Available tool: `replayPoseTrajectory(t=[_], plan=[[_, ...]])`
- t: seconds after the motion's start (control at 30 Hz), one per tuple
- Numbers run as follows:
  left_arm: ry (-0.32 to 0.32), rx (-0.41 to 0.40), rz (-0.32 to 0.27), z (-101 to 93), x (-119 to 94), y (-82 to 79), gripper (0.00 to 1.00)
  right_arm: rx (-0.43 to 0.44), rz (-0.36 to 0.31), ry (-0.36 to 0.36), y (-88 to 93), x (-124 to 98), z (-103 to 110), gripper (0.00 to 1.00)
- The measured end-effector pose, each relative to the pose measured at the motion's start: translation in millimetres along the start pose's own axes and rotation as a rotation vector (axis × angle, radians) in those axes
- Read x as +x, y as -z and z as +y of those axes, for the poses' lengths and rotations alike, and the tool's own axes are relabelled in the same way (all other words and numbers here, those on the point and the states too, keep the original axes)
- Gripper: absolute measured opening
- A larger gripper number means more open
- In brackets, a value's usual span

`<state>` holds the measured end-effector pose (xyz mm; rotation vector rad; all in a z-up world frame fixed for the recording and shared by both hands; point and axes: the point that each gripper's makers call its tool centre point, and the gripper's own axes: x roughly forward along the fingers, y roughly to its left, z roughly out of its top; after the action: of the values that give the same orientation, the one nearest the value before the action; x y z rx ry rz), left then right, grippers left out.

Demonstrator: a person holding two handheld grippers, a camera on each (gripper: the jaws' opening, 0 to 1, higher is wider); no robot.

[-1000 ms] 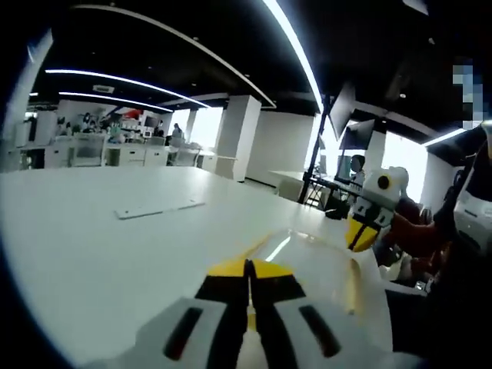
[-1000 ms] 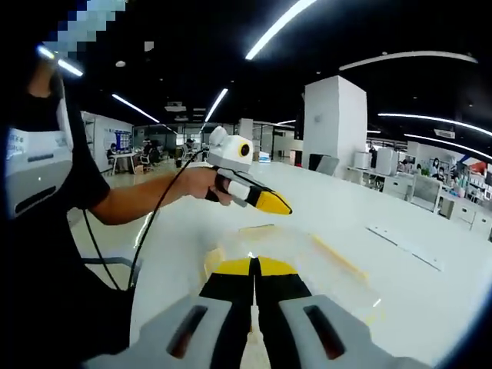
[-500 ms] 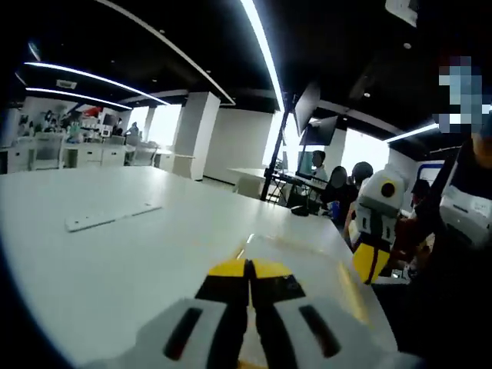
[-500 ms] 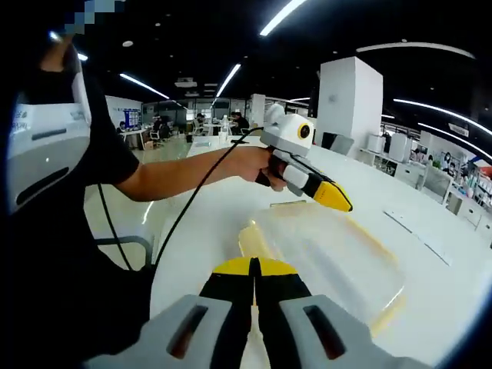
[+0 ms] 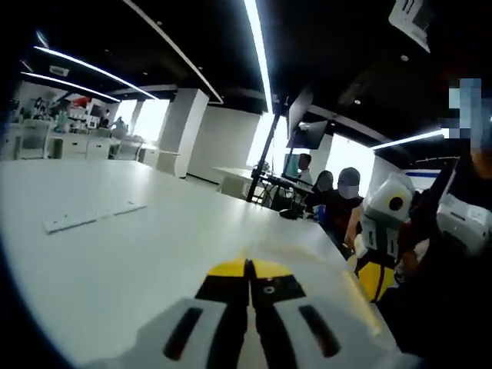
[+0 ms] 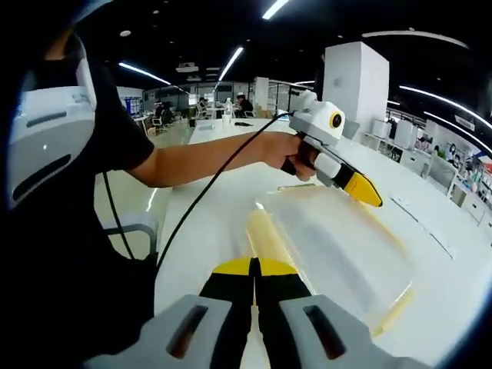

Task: Snap each plastic latch of the storage box into its locked position after aligning the lid with the box until every specified latch is closed and the lid sits flush.

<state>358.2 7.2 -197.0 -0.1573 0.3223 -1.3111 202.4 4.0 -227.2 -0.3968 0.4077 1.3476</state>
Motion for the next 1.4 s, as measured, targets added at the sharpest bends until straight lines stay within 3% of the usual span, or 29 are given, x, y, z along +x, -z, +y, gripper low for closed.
replayPoseTrajectory(t=[0.2,0.5,0.57,0.63,0.73,0.83,0.87,0.9,0.97,1.07,1.4], plan=[[0.064,0.055,0.060,-9.1,15,3.5,0.00,0.021,0.026,0.030,-1.0,4,1,0.00],[0.073,0.156,0.130,-14.1,15,11.3,0.00,0.026,0.062,0.047,-0.5,10,5,0.00],[0.056,0.169,0.140,-10.0,13,11.7,0.00,0.023,0.088,0.030,2.1,13,8,0.00],[0.059,0.163,0.139,-10.3,13,11.5,0.00,-0.014,0.153,0.030,10.5,17,9,0.00],[0.070,0.184,0.159,-12.1,17,11.7,0.00,-0.035,0.145,0.045,4.6,22,10,0.00],[0.070,0.220,0.186,-9.6,24,10.4,0.00,-0.033,0.181,0.073,10.3,23,4,0.00],[0.092,0.221,0.196,-11.8,27,11.0,0.00,-0.063,0.215,0.141,15.6,21,-8,0.00],[0.102,0.214,0.200,-13.0,29,11.2,0.00,-0.070,0.221,0.149,16.5,19,-10,0.00],[0.124,0.221,0.203,-16.8,32,12.2,0.00,-0.023,0.178,0.128,8.5,18,-6,0.00],[0.169,0.237,0.192,-21.9,36,13.1,0.00,-0.031,0.186,0.148,6.4,18,-6,0.00],[0.187,0.304,0.181,-22.5,35,13.9,0.00,-0.005,0.183,0.191,11.7,22,-7,0.00]])
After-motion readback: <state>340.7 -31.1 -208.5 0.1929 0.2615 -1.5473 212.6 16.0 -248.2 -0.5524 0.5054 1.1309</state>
